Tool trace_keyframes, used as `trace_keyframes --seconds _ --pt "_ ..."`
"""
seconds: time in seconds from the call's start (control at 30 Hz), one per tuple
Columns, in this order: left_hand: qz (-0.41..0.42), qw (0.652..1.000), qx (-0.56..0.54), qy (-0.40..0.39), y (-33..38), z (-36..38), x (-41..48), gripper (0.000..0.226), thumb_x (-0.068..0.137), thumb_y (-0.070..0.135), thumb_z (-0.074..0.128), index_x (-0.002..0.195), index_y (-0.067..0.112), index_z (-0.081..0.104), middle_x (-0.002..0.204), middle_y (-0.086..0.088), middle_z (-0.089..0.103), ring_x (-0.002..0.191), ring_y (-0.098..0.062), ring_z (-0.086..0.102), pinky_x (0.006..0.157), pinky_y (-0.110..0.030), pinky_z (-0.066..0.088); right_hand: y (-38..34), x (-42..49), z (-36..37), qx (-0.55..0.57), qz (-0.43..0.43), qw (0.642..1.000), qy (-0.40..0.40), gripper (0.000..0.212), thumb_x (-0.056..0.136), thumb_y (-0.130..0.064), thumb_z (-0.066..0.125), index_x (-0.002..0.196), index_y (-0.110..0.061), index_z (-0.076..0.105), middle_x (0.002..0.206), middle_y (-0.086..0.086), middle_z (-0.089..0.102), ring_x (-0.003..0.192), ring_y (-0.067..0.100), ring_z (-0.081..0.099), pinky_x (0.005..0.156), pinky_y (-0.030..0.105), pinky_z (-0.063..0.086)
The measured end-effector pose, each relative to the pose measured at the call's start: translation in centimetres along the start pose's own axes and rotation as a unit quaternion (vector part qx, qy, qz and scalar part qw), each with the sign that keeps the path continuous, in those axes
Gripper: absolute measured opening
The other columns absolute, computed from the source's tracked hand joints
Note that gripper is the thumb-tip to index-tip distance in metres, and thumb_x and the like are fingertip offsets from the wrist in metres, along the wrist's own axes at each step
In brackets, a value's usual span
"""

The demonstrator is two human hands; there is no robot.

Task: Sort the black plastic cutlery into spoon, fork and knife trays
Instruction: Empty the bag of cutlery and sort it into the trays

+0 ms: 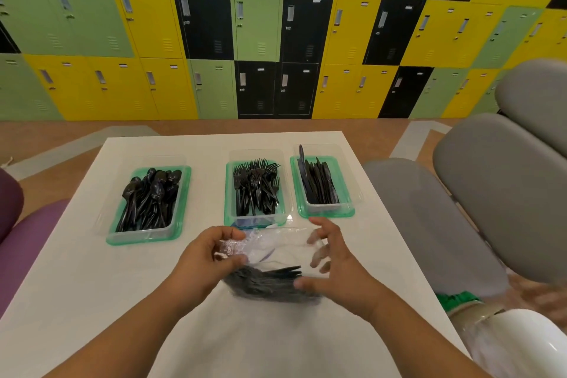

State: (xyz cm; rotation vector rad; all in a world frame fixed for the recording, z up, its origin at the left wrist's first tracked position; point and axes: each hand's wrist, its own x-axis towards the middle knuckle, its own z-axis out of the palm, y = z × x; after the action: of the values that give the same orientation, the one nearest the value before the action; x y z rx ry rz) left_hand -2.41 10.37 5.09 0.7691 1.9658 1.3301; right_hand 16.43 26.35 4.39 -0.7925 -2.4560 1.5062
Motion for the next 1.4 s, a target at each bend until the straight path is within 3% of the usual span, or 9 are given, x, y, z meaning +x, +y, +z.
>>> trace_keyframes --seconds 0.1,0.33,0.57,0.7,0.87,1.0,1.1,1.2,1.4 --pt "0.009 0.999 0.034 0.016 0.1 0.3 0.0 0.03 0.077 0.004 0.075 0.094 0.024 0.06 0.082 0.006 0.059 0.065 -0.011 0.049 0.059 -0.013 0.043 -0.2 0.1 0.3 -0.098 -0.026 0.995 0.024 0.063 0.081 -0.021 0.073 0.115 -0.058 0.035 0.101 -0.02 0.047 0.08 0.006 0.049 0.078 0.018 0.048" --pt "0.061 0.996 0.04 0.043 0.8 -0.3 0.1 0.013 0.08 0.014 0.074 0.074 0.022 0.066 0.069 0.013 0.064 0.054 -0.002 0.043 0.052 -0.011 0.035 -1.5 0.5 -0.9 0.05 0.012 0.992 0.113 0.013 0.094 -0.021 0.056 0.085 -0.026 0.064 0.072 -0.005 0.07 0.07 0.006 0.064 0.072 0.019 0.052" --pt "0.045 0.996 -0.06 0.055 2.4 -0.6 0.3 0.01 0.086 0.011 0.066 0.078 0.005 0.065 0.064 0.001 0.066 0.06 -0.001 0.058 0.061 -0.008 0.046 -2.2 0.3 -2.1 0.15 0.005 0.985 0.081 0.033 0.077 -0.043 0.069 0.105 -0.026 0.061 0.093 -0.009 0.068 0.078 0.005 0.064 0.073 0.024 0.049" --pt "0.03 0.994 -0.09 0.052 2.2 -0.8 0.3 0.004 0.088 0.012 0.064 0.087 0.014 0.061 0.067 0.002 0.063 0.06 -0.005 0.059 0.068 -0.02 0.046 -1.9 0.0 -2.1 0.014 -0.01 0.999 0.044 0.046 0.072 -0.024 0.081 0.105 -0.041 0.056 0.098 -0.017 0.059 0.086 0.005 0.059 0.077 0.016 0.05" --pt "0.135 0.974 0.18 -0.033 1.6 -1.3 -0.4 0.075 0.054 0.039 0.089 0.11 0.051 0.041 0.104 0.029 0.047 0.094 0.008 0.053 0.074 -0.006 0.041 -2.8 0.2 -2.0 0.099 0.019 0.989 0.111 0.011 0.089 -0.016 0.064 0.08 -0.014 0.068 0.073 -0.001 0.067 0.064 0.003 0.058 0.061 0.008 0.046" --pt "0.211 0.955 0.193 0.082 2.3 -1.3 0.2 0.024 0.078 0.023 0.076 0.082 0.041 0.061 0.09 0.023 0.063 0.08 0.0 0.058 0.068 -0.013 0.045 -3.6 0.0 -2.5 0.052 0.024 0.988 0.145 0.01 0.088 -0.028 0.064 0.079 -0.024 0.068 0.078 -0.007 0.069 0.073 -0.004 0.06 0.071 0.014 0.042" --pt "0.145 0.981 0.093 0.088 3.4 -1.1 0.4 0.013 0.08 0.02 0.073 0.069 0.026 0.069 0.073 0.016 0.07 0.069 0.002 0.061 0.066 -0.009 0.045 -6.1 -0.7 -2.9 -0.062 -0.166 0.93 0.322 0.012 0.082 -0.03 0.07 0.081 -0.021 0.063 0.084 -0.013 0.061 0.08 0.004 0.055 0.07 0.017 0.044" --pt "0.114 0.99 0.051 0.072 4.1 -0.8 0.6 0.014 0.08 0.018 0.073 0.067 0.017 0.071 0.064 0.008 0.069 0.06 0.0 0.058 0.062 -0.01 0.045 -10.0 -1.5 -2.4 -0.093 -0.338 0.915 0.2 0.024 0.085 -0.033 0.065 0.078 -0.01 0.067 0.077 -0.006 0.063 0.073 0.006 0.057 0.068 0.019 0.048" --pt "0.109 0.989 0.051 0.084 4.4 -0.4 0.7 0.017 0.081 0.022 0.073 0.064 0.02 0.07 0.062 0.002 0.068 0.056 -0.003 0.057 0.056 -0.011 0.044 -9.8 -0.4 1.0 -0.463 -0.092 0.881 -0.025 0.038 0.095 -0.032 0.05 0.131 -0.022 0.048 0.127 0.0 0.056 0.114 0.022 0.053 0.092 0.032 0.041"
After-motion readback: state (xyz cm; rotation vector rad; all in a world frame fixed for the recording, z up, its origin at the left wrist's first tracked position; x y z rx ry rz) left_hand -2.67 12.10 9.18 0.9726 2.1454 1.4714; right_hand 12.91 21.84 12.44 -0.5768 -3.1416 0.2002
